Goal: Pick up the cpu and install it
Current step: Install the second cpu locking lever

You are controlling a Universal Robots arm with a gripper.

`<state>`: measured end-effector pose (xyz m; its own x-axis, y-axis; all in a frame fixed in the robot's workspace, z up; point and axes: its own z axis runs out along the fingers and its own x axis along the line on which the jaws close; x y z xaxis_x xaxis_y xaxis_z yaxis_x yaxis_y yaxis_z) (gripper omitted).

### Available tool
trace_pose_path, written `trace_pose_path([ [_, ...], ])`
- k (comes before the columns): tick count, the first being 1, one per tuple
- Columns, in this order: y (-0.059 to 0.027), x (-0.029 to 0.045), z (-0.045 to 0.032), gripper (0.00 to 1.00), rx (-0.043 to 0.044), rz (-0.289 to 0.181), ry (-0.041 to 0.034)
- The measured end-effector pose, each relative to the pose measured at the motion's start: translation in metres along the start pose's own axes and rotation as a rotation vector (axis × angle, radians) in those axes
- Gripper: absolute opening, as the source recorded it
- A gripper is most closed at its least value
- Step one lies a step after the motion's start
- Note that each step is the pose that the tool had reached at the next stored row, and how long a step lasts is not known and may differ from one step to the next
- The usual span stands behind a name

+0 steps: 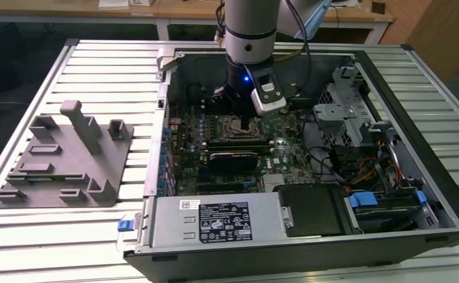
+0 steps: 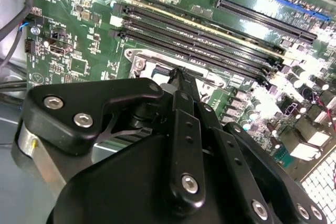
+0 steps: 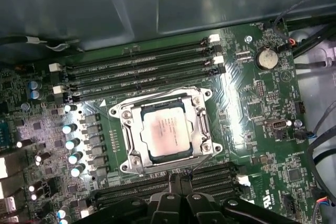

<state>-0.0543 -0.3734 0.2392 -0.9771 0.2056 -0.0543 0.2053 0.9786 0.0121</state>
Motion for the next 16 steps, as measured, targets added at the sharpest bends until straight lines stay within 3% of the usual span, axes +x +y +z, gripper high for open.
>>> trace_pose_path([
  [9,-0.0011,-0.0003,0.0000,0.11,0.0001,0.000,0.0000],
  [16,-0.0067,-0.0018,0.0000,0.11,0.0002,0.000,0.0000],
])
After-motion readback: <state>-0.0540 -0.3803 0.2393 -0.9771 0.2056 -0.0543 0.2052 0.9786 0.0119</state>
